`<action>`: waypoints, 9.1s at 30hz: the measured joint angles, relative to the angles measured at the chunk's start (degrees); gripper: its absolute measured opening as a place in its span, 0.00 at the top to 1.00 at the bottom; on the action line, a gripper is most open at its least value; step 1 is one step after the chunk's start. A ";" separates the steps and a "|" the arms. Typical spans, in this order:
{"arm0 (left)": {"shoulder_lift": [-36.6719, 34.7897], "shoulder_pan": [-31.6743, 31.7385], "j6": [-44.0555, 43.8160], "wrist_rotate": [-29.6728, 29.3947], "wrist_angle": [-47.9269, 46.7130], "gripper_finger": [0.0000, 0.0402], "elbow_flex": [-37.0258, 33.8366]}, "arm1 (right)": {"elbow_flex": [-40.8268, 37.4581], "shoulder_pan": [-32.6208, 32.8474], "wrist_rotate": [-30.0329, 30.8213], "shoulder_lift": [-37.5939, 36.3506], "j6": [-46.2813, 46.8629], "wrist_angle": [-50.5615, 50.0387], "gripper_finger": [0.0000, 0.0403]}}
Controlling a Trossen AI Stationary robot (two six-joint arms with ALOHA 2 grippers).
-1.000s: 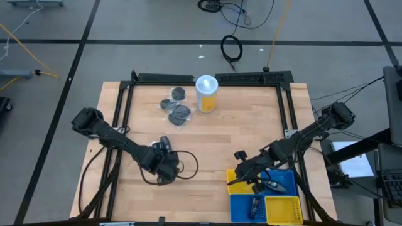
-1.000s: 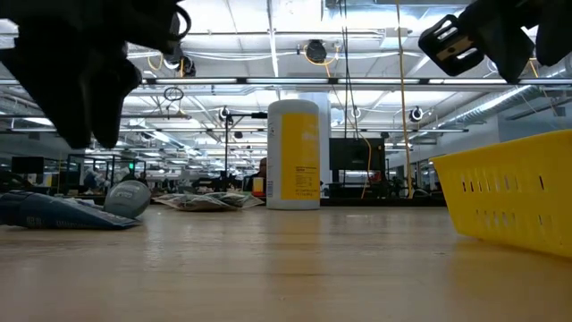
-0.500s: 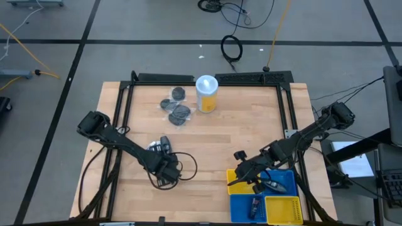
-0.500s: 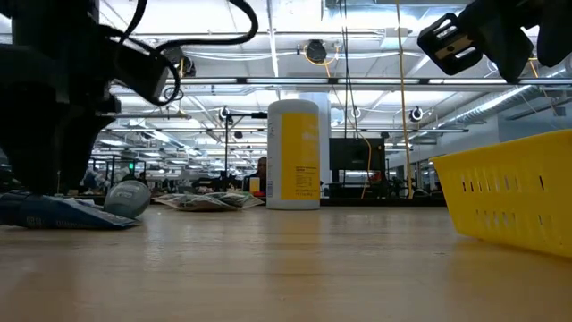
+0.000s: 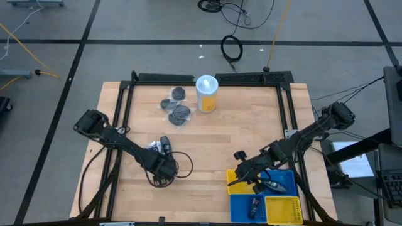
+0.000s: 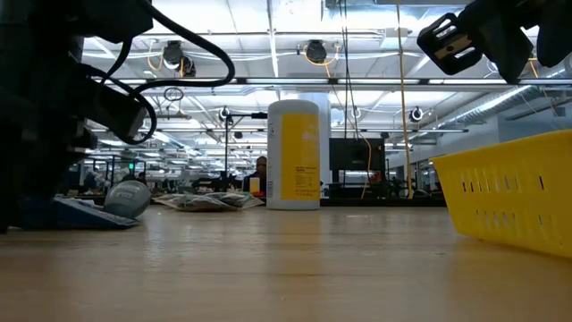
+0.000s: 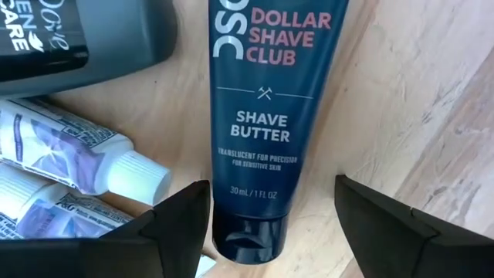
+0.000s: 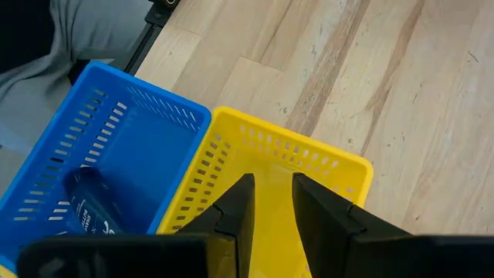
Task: Pick & Place Travel size toiletries
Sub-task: Put the shave cream into the bottom blue basket, then put the left toothpaste into the top yellow basket
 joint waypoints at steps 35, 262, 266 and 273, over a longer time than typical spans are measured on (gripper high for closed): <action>-5.69 1.36 9.74 -15.10 0.91 0.73 9.91 | 0.00 0.00 0.05 0.02 -3.09 2.48 0.79; -11.51 14.25 -12.07 -15.11 -20.99 0.38 3.21 | -0.02 3.38 4.48 -1.36 -1.97 -0.50 0.81; -11.51 14.40 -12.41 -14.80 -21.08 0.38 1.21 | -0.02 2.25 4.48 -1.36 -2.59 -0.50 0.81; -11.51 17.10 -9.87 -13.43 -18.10 0.39 -3.97 | -0.02 1.40 4.48 -1.36 -2.79 -0.49 0.80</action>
